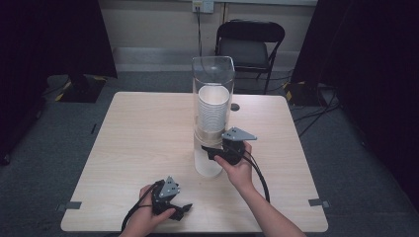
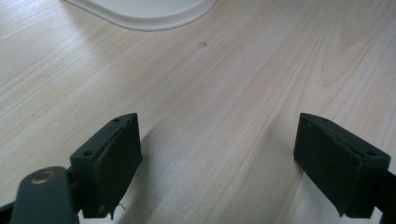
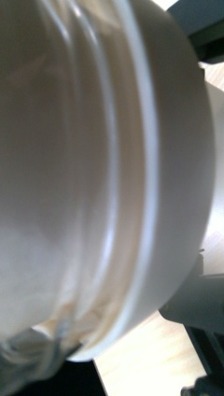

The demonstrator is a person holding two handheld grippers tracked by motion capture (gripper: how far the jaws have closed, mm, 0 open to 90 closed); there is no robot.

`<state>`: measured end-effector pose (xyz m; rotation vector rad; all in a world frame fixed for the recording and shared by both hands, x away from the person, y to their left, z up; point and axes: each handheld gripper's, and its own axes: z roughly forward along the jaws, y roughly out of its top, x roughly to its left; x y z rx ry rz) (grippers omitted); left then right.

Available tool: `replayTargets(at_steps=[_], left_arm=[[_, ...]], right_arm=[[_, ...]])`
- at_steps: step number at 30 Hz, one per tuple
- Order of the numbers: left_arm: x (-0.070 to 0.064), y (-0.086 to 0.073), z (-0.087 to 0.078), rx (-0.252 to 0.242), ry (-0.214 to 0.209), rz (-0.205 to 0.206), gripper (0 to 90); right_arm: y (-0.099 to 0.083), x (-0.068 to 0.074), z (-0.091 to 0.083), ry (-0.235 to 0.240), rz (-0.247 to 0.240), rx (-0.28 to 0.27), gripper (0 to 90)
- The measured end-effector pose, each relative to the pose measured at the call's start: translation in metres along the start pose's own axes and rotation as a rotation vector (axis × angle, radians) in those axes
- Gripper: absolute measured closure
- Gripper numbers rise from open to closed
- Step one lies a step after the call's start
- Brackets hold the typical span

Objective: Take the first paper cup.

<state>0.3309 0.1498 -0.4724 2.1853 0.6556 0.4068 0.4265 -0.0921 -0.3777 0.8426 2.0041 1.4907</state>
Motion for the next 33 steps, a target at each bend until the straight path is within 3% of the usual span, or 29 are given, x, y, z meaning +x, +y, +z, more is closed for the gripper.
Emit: replayTargets(at_steps=[1,2,12,25,27,28,30,32,33], left_arm=[[0.000,0.000,0.000,-0.001,0.000,0.000,14.5],[0.000,0.000,0.000,-0.001,0.000,0.000,14.6],[0.000,0.000,0.000,-0.007,-0.001,-0.001,14.5],[0.000,0.000,0.000,-0.006,0.001,-0.001,14.5],[0.000,0.000,0.000,-0.006,0.001,-0.001,14.5],[0.000,0.000,0.000,-0.001,0.001,0.001,14.5],[0.000,0.000,0.000,-0.005,0.002,-0.001,14.6],[0.000,0.000,0.000,-0.003,0.000,0.000,14.6],[0.000,0.000,0.000,-0.001,0.000,0.000,14.5]], right_arm=[[-0.002,0.002,0.000,-0.020,-0.043,-0.005,34.9],[-0.003,0.003,0.000,-0.025,-0.051,-0.007,35.1],[-0.009,0.004,0.001,-0.051,-0.079,-0.038,35.5],[-0.012,0.002,0.000,-0.038,-0.061,-0.043,35.9],[-0.015,0.002,0.002,-0.032,-0.061,-0.025,36.3],[-0.017,0.002,0.002,-0.038,-0.068,0.023,37.0],[-0.039,-0.002,0.010,-0.031,-0.050,0.151,37.1],[-0.065,-0.007,0.010,-0.041,-0.032,0.178,37.0],[-0.069,-0.007,0.008,-0.033,-0.028,0.189,36.9]])
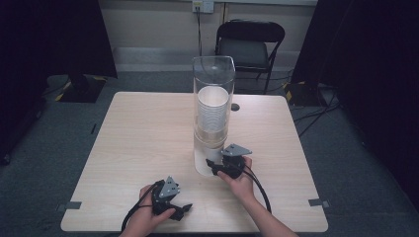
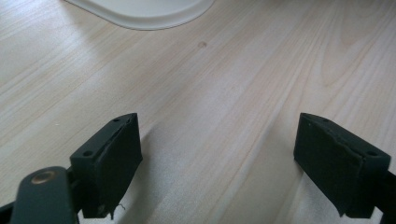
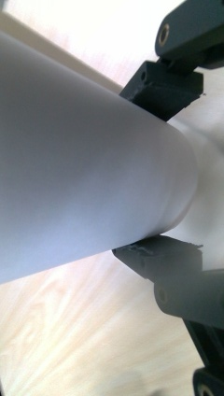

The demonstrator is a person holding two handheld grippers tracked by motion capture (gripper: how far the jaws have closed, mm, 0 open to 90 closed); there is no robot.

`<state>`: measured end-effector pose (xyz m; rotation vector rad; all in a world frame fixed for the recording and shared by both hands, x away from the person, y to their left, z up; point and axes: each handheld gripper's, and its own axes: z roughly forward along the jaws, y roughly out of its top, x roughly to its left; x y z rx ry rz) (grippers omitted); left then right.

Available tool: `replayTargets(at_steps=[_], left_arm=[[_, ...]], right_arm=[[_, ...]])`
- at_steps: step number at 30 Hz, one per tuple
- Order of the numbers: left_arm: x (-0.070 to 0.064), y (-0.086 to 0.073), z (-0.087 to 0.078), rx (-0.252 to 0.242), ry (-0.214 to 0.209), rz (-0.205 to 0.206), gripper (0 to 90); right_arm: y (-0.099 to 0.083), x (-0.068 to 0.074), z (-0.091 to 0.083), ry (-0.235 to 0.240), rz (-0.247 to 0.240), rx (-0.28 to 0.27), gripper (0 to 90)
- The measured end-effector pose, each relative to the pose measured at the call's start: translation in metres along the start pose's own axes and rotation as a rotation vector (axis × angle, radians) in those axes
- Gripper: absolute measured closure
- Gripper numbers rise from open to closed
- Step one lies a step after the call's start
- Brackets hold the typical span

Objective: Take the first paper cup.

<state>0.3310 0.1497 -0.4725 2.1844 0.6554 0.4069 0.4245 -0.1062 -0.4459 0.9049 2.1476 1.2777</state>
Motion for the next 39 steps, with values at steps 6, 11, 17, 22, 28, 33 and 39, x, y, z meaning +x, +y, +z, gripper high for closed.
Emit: replayTargets(at_steps=[6,11,17,22,28,33,39], left_arm=[[0.000,0.000,0.000,0.000,-0.002,0.003,14.4],[0.000,0.000,0.000,0.001,-0.002,0.003,14.4],[0.000,0.000,0.000,-0.005,-0.003,0.002,14.4],[0.000,0.000,0.000,-0.004,-0.002,0.002,14.4],[0.001,0.002,-0.003,0.002,-0.011,-0.024,18.3],[0.002,0.015,-0.009,-0.068,-0.014,-0.056,24.4],[0.008,0.041,-0.034,-0.143,-0.039,-0.108,30.5]], right_arm=[[-0.004,-0.015,-0.011,0.017,-0.019,0.075,36.3],[-0.015,-0.024,-0.022,0.010,-0.041,0.099,36.2],[-0.015,-0.022,-0.040,0.007,-0.095,0.083,36.0],[-0.020,-0.013,-0.049,0.032,-0.113,0.041,35.8],[-0.025,-0.006,-0.052,0.079,-0.140,0.036,35.6],[-0.028,0.002,-0.049,0.116,-0.177,0.032,35.5],[-0.027,0.012,-0.045,0.143,-0.230,0.031,35.4]])
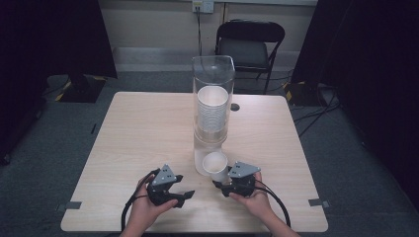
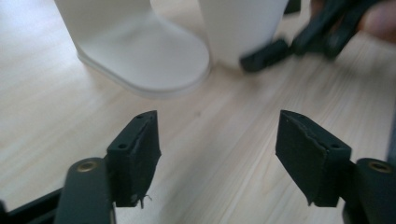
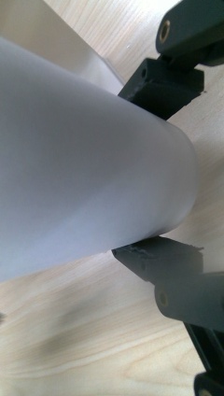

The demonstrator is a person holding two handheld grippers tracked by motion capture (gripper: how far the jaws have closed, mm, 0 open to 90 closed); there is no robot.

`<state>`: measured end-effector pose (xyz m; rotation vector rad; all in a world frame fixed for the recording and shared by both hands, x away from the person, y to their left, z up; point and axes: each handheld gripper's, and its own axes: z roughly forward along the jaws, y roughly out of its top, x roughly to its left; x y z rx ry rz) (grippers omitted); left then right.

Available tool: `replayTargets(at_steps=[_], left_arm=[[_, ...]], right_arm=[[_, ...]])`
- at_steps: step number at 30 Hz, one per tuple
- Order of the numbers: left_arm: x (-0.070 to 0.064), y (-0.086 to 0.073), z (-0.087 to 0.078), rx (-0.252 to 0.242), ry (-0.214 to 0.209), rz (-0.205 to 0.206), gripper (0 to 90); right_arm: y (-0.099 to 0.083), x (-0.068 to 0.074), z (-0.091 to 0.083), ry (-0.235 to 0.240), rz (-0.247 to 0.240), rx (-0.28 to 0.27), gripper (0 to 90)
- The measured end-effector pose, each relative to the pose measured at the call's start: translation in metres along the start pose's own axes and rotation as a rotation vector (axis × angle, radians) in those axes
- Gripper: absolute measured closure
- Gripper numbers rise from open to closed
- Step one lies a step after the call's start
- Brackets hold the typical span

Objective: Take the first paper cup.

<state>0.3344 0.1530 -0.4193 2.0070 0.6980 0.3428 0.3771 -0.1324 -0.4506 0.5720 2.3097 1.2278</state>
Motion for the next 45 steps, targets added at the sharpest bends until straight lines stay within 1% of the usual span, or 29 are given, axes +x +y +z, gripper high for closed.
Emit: replayTargets(at_steps=[2,4,7,8,11,12,13,14,15,16,18,19,20,21,22,23,24,26,28,31,32,33,35,37,38,41,42,44,45], left_arm=[[0.004,0.008,-0.007,-0.020,-0.002,-0.016,32.4],[0.008,0.014,-0.010,-0.028,-0.010,-0.057,33.6],[0.014,0.023,-0.013,-0.021,0.001,-0.073,35.9],[0.015,0.026,-0.013,-0.024,-0.008,-0.081,36.5],[0.017,0.033,-0.015,-0.035,0.001,-0.105,38.0],[0.017,0.036,-0.015,-0.037,-0.006,-0.118,39.1],[0.017,0.039,-0.015,-0.053,-0.019,-0.136,39.9],[0.017,0.040,-0.015,-0.057,-0.023,-0.144,40.7],[0.017,0.042,-0.014,-0.055,-0.029,-0.145,42.3],[0.017,0.043,-0.013,-0.055,-0.030,-0.149,43.9],[0.016,0.045,-0.009,-0.020,-0.021,-0.134,47.1],[0.015,0.046,-0.006,-0.016,-0.031,-0.141,48.1],[0.015,0.046,-0.004,0.004,-0.029,-0.139,51.9],[0.015,0.046,-0.003,0.012,-0.029,-0.145,55.2],[0.015,0.046,-0.001,0.010,-0.032,-0.159,59.6],[0.017,0.045,0.000,0.024,-0.033,-0.166,62.6],[0.017,0.045,0.000,0.036,-0.036,-0.174,71.2],[0.018,0.045,0.001,0.051,-0.037,-0.184,80.8],[0.020,0.044,0.000,0.058,-0.038,-0.204,82.7],[0.022,0.043,-0.002,0.056,-0.044,-0.248,84.3],[0.022,0.043,-0.002,0.060,-0.045,-0.254,85.0],[0.023,0.043,-0.002,0.061,-0.047,-0.269,85.4],[0.023,0.043,-0.003,0.065,-0.049,-0.277,86.2],[0.025,0.043,-0.004,0.065,-0.054,-0.290,86.5],[0.025,0.044,-0.005,0.067,-0.036,-0.283,86.7],[0.030,0.043,-0.010,0.054,-0.032,-0.310,86.7],[0.032,0.043,-0.013,0.052,-0.020,-0.317,86.7],[0.040,0.041,-0.018,0.059,0.010,-0.345,86.6],[0.044,0.040,-0.020,0.063,0.035,-0.351,86.6]], right_arm=[[0.000,0.002,0.002,-0.017,-0.026,0.019,35.4],[0.000,0.004,0.004,-0.005,-0.028,0.016,35.4],[0.003,0.009,0.006,0.000,-0.053,0.012,35.3],[0.004,0.011,0.006,0.004,-0.062,0.009,35.3],[0.007,0.016,0.009,0.014,-0.087,0.006,35.3],[0.007,0.018,0.009,0.019,-0.090,0.004,35.3],[0.007,0.019,0.011,0.018,-0.098,0.006,35.3],[0.007,0.021,0.012,0.022,-0.118,0.015,35.3],[0.007,0.022,0.013,0.026,-0.128,0.016,35.3],[0.008,0.025,0.014,0.034,-0.149,0.016,35.3],[0.010,0.030,0.014,0.042,-0.174,0.006,35.2],[0.011,0.031,0.014,0.048,-0.174,-0.003,35.2],[0.013,0.033,0.014,0.056,-0.180,-0.009,35.2],[0.014,0.035,0.014,0.054,-0.192,-0.013,35.1],[0.015,0.036,0.014,0.057,-0.198,-0.016,35.1],[0.016,0.038,0.014,0.062,-0.197,-0.019,35.0],[0.016,0.039,0.014,0.068,-0.200,-0.023,35.0],[0.017,0.042,0.015,0.073,-0.203,-0.021,34.9],[0.018,0.044,0.016,0.072,-0.214,-0.014,34.9],[0.019,0.044,0.016,0.077,-0.210,-0.021,34.8],[0.019,0.044,0.016,0.077,-0.212,-0.021,34.7],[0.019,0.044,0.017,0.078,-0.212,-0.020,34.6],[0.020,0.046,0.017,0.074,-0.212,-0.019,34.3],[0.020,0.046,0.017,0.080,-0.205,-0.013,33.4],[0.019,0.046,0.018,0.076,-0.198,-0.008,31.0],[0.017,0.042,0.017,0.061,-0.171,0.002,25.7],[0.017,0.040,0.016,0.058,-0.165,0.003,24.6],[0.016,0.035,0.014,0.049,-0.138,-0.002,24.0],[0.016,0.033,0.013,0.042,-0.130,-0.002,23.3]])
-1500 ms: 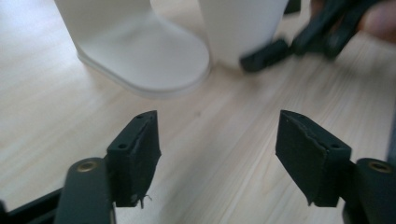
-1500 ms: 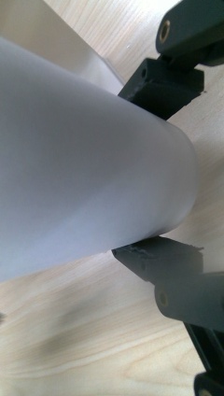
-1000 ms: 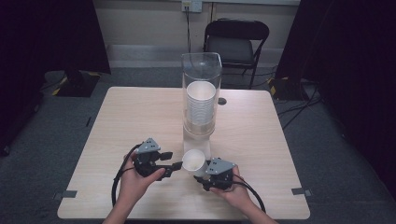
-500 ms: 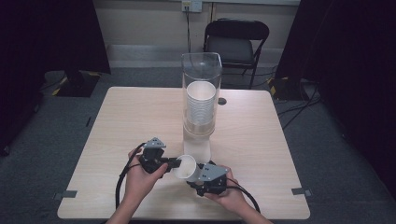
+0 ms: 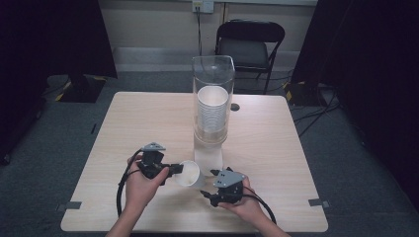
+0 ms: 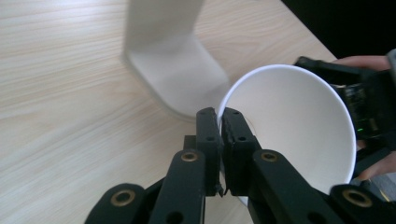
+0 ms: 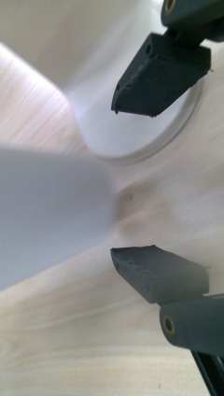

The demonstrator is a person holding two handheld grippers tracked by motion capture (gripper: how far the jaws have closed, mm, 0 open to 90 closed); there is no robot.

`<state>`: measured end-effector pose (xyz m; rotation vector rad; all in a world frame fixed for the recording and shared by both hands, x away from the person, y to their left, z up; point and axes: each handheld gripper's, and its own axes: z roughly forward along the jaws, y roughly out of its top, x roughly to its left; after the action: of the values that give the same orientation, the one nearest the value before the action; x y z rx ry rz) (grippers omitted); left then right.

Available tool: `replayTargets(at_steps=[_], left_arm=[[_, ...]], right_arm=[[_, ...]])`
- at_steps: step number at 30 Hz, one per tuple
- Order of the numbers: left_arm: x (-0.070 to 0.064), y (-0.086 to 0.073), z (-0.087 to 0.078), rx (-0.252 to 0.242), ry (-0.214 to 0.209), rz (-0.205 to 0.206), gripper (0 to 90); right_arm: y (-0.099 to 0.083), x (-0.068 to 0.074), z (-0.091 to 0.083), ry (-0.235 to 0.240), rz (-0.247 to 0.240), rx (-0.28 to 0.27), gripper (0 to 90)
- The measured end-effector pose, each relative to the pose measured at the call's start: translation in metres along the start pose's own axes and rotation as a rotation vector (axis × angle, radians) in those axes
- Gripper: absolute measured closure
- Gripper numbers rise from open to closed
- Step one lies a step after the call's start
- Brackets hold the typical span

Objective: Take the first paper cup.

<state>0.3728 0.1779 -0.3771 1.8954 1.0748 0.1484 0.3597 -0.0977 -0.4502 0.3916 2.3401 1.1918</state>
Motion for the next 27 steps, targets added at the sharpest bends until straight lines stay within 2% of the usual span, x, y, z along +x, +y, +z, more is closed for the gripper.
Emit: replayTargets(at_steps=[6,9,12,16,20,22,24,26,27], left_arm=[[0.026,0.000,-0.012,-0.012,0.147,-0.045,86.3],[0.034,0.001,-0.013,0.005,0.203,-0.046,86.2],[0.039,0.001,-0.013,0.010,0.227,-0.069,86.1],[0.042,0.002,-0.011,0.018,0.245,-0.080,85.8],[0.042,0.003,-0.010,0.011,0.244,-0.090,83.5],[0.042,0.004,-0.010,0.007,0.245,-0.083,81.3],[0.042,0.004,-0.011,-0.008,0.242,-0.077,75.9],[0.042,0.003,-0.013,-0.018,0.218,-0.074,68.8],[0.041,0.003,-0.015,-0.019,0.219,-0.059,64.9]], right_arm=[[-0.003,-0.010,-0.006,-0.016,0.060,-0.009,22.3],[-0.005,-0.014,-0.008,-0.028,0.072,-0.009,22.3],[-0.006,-0.016,-0.010,-0.031,0.084,-0.011,22.3],[-0.007,-0.017,-0.011,-0.034,0.089,-0.006,22.5],[-0.008,-0.019,-0.012,-0.040,0.092,-0.010,22.4],[-0.008,-0.019,-0.013,-0.040,0.095,-0.012,22.5],[-0.008,-0.020,-0.013,-0.042,0.094,-0.011,22.5],[-0.008,-0.020,-0.014,-0.048,0.093,-0.014,22.5],[-0.008,-0.021,-0.014,-0.044,0.099,-0.013,22.5]])
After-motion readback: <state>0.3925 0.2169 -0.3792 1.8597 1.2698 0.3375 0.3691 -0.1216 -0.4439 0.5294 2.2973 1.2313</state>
